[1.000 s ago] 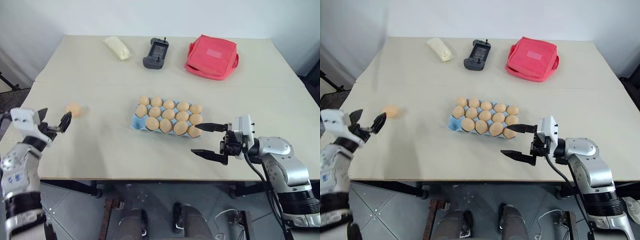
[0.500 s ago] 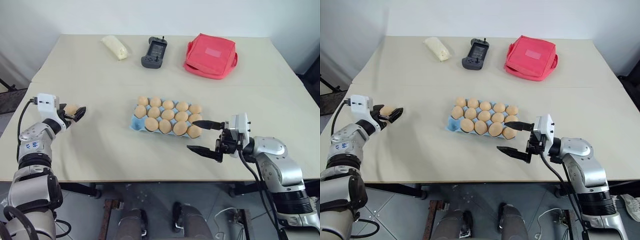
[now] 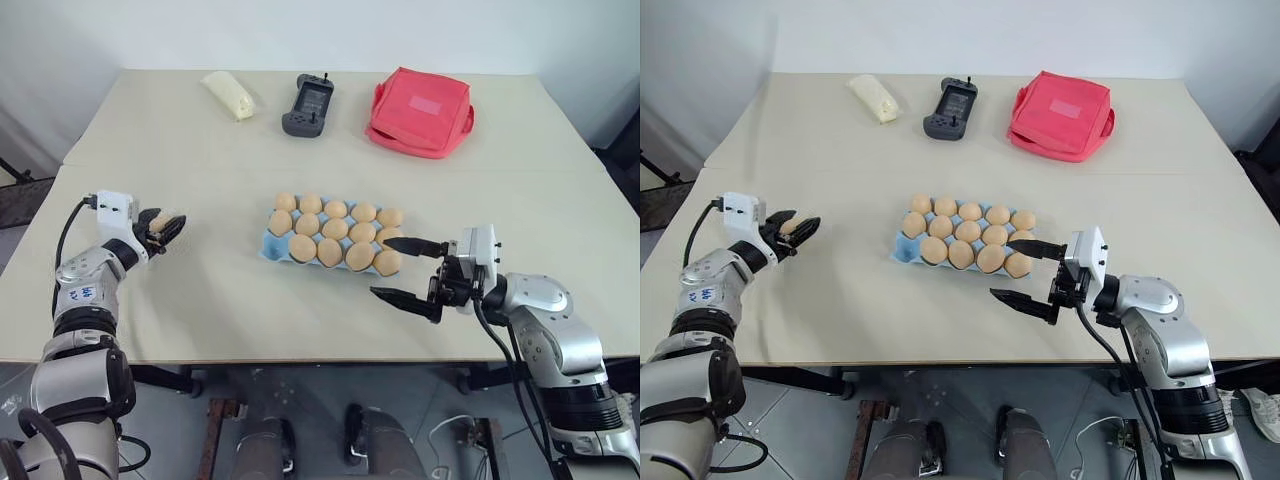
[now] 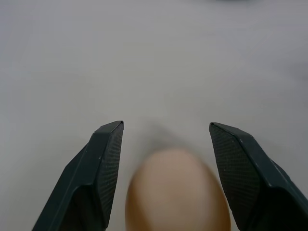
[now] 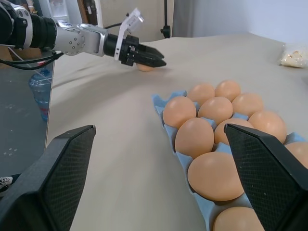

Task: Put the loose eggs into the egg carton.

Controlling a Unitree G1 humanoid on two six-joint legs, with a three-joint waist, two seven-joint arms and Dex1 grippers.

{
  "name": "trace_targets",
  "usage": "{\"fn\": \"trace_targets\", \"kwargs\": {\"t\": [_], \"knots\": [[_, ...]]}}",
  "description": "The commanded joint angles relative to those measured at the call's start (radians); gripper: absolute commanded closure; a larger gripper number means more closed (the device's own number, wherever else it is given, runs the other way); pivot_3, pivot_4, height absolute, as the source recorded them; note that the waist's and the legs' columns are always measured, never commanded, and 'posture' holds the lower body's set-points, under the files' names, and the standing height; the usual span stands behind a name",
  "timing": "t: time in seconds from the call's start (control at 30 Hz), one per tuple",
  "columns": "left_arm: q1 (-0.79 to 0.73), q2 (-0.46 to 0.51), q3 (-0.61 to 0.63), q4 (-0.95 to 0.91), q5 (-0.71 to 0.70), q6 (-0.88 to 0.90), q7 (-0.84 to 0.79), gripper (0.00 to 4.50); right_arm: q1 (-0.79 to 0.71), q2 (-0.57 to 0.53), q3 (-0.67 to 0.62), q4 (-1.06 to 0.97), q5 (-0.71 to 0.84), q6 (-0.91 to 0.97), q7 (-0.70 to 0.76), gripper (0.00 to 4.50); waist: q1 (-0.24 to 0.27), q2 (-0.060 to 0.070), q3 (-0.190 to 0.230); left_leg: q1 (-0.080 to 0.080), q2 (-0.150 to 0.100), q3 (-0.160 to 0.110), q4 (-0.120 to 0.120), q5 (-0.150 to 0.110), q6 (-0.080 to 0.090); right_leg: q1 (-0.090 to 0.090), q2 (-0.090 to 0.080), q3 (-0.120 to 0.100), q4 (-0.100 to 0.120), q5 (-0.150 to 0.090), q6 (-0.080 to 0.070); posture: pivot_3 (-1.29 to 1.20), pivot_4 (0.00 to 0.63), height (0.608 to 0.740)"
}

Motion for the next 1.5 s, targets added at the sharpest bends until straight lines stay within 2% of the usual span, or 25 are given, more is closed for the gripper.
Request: {"fn": "trace_targets", "kwargs": {"t": [0.03,0.17,0.33,0.57,0.7,0.8,0.9,1.07,1.5], "knots": [[0.069,-0.014,-0.006,-0.206,-0.064,-0.011,-0.121,1.52,0.008,-0.001,-0.016,-0.03,0.011,-0.01,-0.003,0.0,0.0,0.0,0.0,0.0,0.0,0.0,0.0,0.0,0.0,0.0,0.0,0.0,0.0,0.0,0.0,0.0,0.15,0.74],[0.167,-0.046,-0.088,-0.481,-0.101,0.084,-0.242,1.52,0.01,0.0,-0.013,-0.029,0.011,-0.007,-0.003,0.0,0.003,0.0,0.0,0.0,0.0,0.0,0.001,0.0,0.0,0.0,0.0,0.001,0.0,0.0,0.0,0.0,0.15,0.74],[0.208,-0.065,-0.218,-0.66,-0.07,0.147,-0.327,1.52,0.002,0.005,-0.005,-0.03,0.008,-0.003,-0.01,0.0,0.003,0.0,0.0,0.001,0.0,0.001,0.002,0.0,0.001,0.001,0.0,0.002,-0.001,0.0,0.0,0.0,0.15,0.74],[0.143,-0.121,-0.275,-0.596,-0.043,0.126,-0.315,1.52,-0.002,0.015,0.003,-0.039,0.006,-0.001,-0.028,0.0,0.001,0.0,0.0,0.002,0.0,0.0,0.002,0.001,0.001,0.001,0.0,0.003,0.0,0.001,-0.002,0.0,0.15,0.74],[0.144,-0.137,-0.231,-0.585,-0.062,0.088,-0.273,1.52,0.009,0.015,-0.001,-0.045,0.005,-0.003,-0.037,0.0,0.0,0.0,0.0,0.002,0.001,0.001,0.002,0.002,0.001,0.0,0.0,0.002,0.0,0.001,-0.002,0.0,0.15,0.74],[0.162,-0.133,-0.167,-0.59,-0.095,0.088,-0.214,0.92,0.019,0.011,-0.002,-0.053,0.005,-0.001,-0.044,0.0,0.0,0.0,0.0,0.001,0.001,0.001,0.002,0.001,0.001,0.001,0.0,0.002,0.0,0.001,-0.002,0.0,0.15,0.74],[0.166,-0.127,-0.111,-0.587,-0.099,0.092,-0.137,0.02,0.026,0.01,-0.001,-0.058,0.01,0.001,-0.046,0.0,0.002,0.0,0.0,0.001,0.001,0.0,0.002,0.001,0.001,0.001,0.0,0.002,0.0,0.001,-0.002,0.0,0.15,0.74],[0.095,-0.106,-0.034,-0.441,-0.043,0.089,0.088,0.02,0.02,0.012,0.004,-0.05,0.012,-0.002,-0.033,0.0,0.003,0.0,0.0,0.002,0.001,0.0,0.003,0.001,0.002,0.001,-0.001,0.003,0.0,0.001,-0.002,0.0,0.15,0.74],[-0.139,-0.164,-0.114,0.06,0.055,0.025,0.115,0.02,-0.003,0.018,0.01,-0.008,0.006,-0.023,-0.012,0.0,0.004,0.0,0.0,0.0,-0.001,0.0,0.003,0.001,0.002,0.002,0.002,-0.001,0.001,0.002,-0.001,0.0,0.15,0.74]]}}
